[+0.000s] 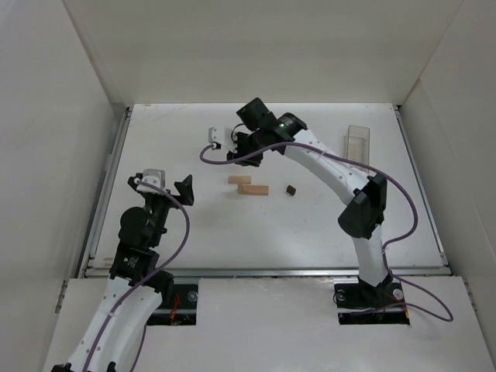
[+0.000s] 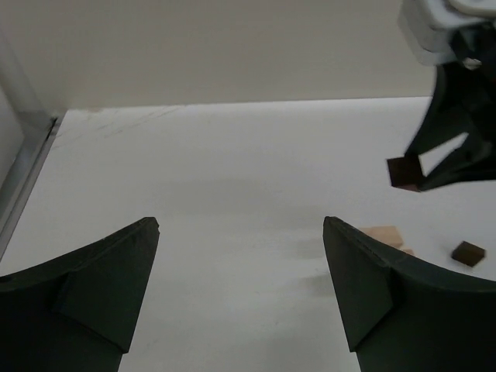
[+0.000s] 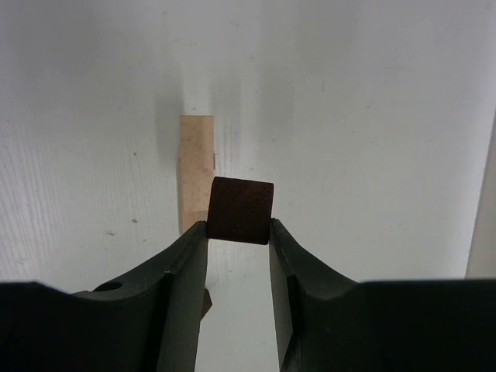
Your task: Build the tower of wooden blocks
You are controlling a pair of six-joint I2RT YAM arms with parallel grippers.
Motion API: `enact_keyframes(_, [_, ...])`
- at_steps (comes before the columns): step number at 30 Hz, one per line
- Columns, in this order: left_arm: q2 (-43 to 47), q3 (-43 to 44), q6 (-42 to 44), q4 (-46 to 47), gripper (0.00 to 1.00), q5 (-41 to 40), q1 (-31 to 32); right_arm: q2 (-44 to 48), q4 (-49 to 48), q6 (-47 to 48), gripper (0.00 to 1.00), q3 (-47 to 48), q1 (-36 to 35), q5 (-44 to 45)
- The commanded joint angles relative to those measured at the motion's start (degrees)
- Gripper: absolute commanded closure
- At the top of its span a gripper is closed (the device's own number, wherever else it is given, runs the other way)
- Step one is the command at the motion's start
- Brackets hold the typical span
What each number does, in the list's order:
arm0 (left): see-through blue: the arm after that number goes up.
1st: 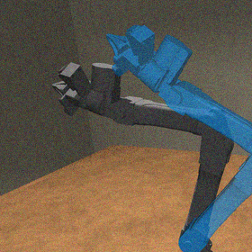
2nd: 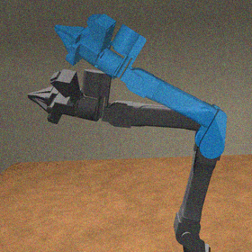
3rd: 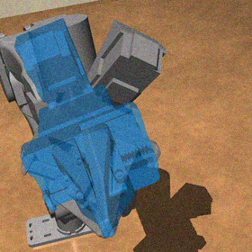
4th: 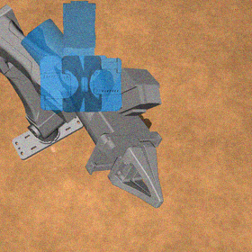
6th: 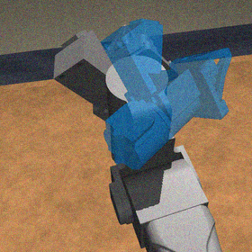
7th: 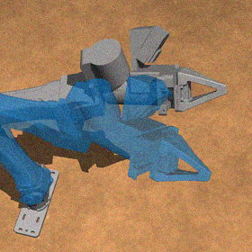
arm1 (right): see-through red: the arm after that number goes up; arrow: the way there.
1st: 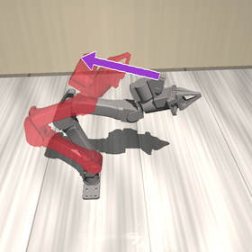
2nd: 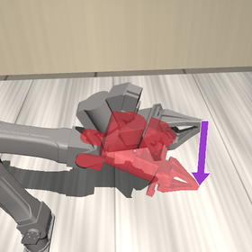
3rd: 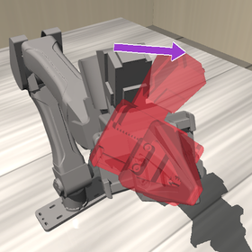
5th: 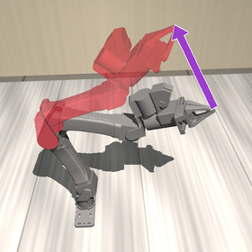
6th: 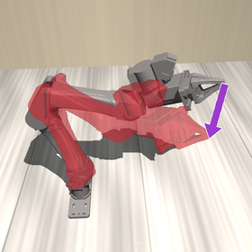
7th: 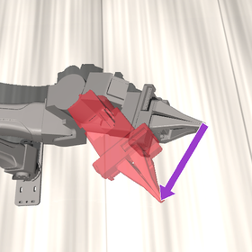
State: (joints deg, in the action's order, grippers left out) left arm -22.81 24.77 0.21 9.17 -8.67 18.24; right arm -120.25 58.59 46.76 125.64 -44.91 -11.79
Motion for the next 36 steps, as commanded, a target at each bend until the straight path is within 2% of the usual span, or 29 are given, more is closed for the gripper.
enact_keyframes(1, [2.5, 4.1, 6.5, 4.7, 0.17, 18.1, -0.1, 5.7, -7.3, 0.3, 1.00, -2.7, 0.4, -5.1])
enact_keyframes(4, [1.3, 7.4, 10.6, 3.5, 0.18, 28.7, -0.1, 9.3, -9.1, 1.9, 1.00, -6.5, 1.0, -7.0])
enact_keyframes(5, [-1.2, 8.4, 12.0, 2.9, 0.18, 37.1, -0.1, 10.6, -9.9, 3.3, 1.00, -8.0, 1.0, -8.6])
enact_keyframes(8, [-7.4, 13.4, 17.0, -1.2, 0.13, 51.1, -0.1, 17.5, -16.7, 4.4, 1.00, -16.8, 1.0, -10.3])
enact_keyframes(10, [-15.7, 19.6, 20.0, -4.9, 0.10, 56.5, -0.1, 20.7, -21.1, 4.4, 1.00, -22.3, 1.0, -10.3])
enact_keyframes(13, [-26.3, 28.3, 28.4, -12.9, 0.08, 64.7, -0.1, 24.4, -21.7, 5.4, 1.00, -24.7, 1.0, -10.8])
enact_keyframes(14, [-30.8, 30.4, 35.5, -17.8, 0.08, 67.1, -0.1, 25.5, -21.7, 6.0, 1.00, -26.0, 1.0, -11.3])
enact_keyframes(15, [-30.9, 32.3, 35.6, -20.6, 0.08, 67.7, -0.1, 26.0, -21.7, 6.0, 1.00, -26.7, 1.0, -12.2])
enact_keyframes(16, [-34.5, 34.2, 43.4, -23.2, 0.08, 67.7, -0.1, 26.5, -21.7, 6.0, 1.00, -27.3, 1.0, -12.7])
enact_keyframes(19, [-39.1, 38.8, 51.4, -30.4, 0.11, 66.9, -0.1, 28.1, -22.5, 6.0, 1.00, -30.1, 1.0, -12.7])
enact_keyframes(20, [-40.1, 40.7, 57.6, -32.4, 0.13, 66.9, 1.3, 28.1, -23.1, 6.0, 1.00, -30.6, 1.0, -13.3])
enact_keyframes(22, [-41.5, 42.2, 61.7, -37.5, 0.22, 66.1, 1.8, 28.7, -23.1, 6.0, 1.00, -31.3, 1.0, -13.9])
enact_keyframes(23, [-42.1, 42.9, 60.2, -36.5, 0.26, 67.0, 2.3, 28.7, -23.7, 6.0, 1.00, -31.3, 1.0, -13.9])
enact_keyframes(27, [-43.4, 42.9, 59.1, -35.4, 0.27, 67.6, 2.8, 29.2, -24.8, 6.0, 1.00, -32.5, 1.0, -15.7])
enact_keyframes(31, [-44.0, 41.5, 58.6, -31.6, 0.37, 63.6, 4.2, 29.2, -25.4, 6.0, 1.00, -32.5, 1.0, -16.2])
enact_keyframes(36, [-45.0, 41.0, 58.5, -29.4, 0.40, 63.0, 4.2, 30.3, -25.4, 6.0, 1.00, -32.5, 1.0, -16.3])
